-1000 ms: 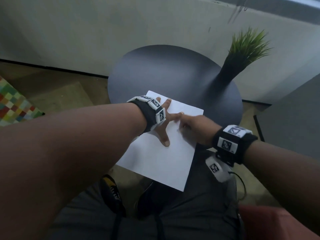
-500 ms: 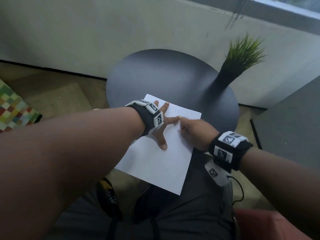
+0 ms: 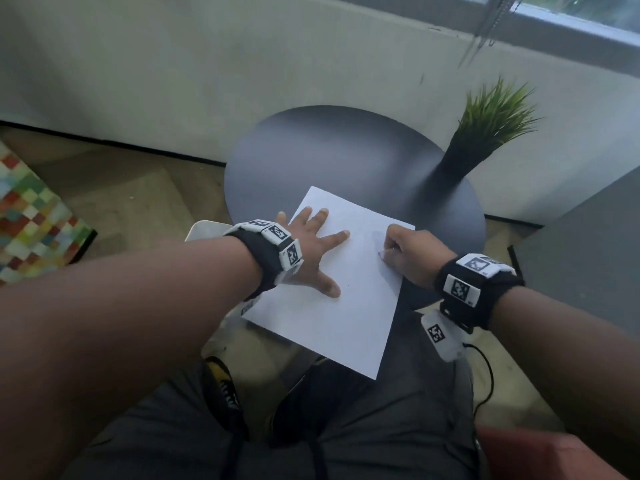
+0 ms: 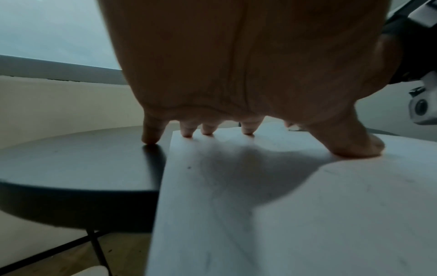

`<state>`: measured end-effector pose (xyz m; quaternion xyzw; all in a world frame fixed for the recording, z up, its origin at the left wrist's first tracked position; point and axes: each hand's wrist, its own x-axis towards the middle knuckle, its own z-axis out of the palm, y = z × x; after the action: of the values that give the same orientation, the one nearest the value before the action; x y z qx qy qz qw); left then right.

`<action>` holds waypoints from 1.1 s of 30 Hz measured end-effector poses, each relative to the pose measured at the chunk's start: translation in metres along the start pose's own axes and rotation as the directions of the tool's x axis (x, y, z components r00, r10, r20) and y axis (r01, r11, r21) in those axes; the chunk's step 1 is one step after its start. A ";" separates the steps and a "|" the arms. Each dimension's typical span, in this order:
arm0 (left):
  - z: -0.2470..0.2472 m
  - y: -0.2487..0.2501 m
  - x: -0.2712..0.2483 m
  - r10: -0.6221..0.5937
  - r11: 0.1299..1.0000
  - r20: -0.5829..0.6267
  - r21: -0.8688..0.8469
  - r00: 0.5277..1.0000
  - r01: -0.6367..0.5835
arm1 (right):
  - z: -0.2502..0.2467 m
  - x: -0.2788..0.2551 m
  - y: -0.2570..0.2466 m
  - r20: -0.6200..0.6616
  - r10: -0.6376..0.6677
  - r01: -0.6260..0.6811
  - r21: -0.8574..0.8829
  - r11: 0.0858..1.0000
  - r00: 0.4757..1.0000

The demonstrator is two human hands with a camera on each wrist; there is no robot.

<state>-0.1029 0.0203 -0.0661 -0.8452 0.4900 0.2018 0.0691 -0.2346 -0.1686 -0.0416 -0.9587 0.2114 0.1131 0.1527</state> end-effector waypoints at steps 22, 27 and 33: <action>0.006 -0.003 0.006 -0.004 0.999 0.020 -0.033 1.000 0.004 | 0.006 0.012 -0.031 -0.043 -0.126 0.124 -0.045 0.991 0.991; 0.004 -0.002 0.003 0.000 0.999 0.024 -0.038 1.000 0.000 | 0.021 -0.009 -0.052 0.086 -0.286 0.287 0.004 0.958 0.954; -0.005 -0.021 -0.007 0.056 0.998 0.061 -0.016 0.997 -0.056 | -0.001 0.013 0.005 0.013 -0.034 0.034 0.053 0.998 0.999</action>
<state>-0.0863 0.0352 -0.0602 -0.8250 0.5097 0.2329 0.0724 -0.2250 -0.1787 -0.0454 -0.9570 0.1969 0.1115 0.1814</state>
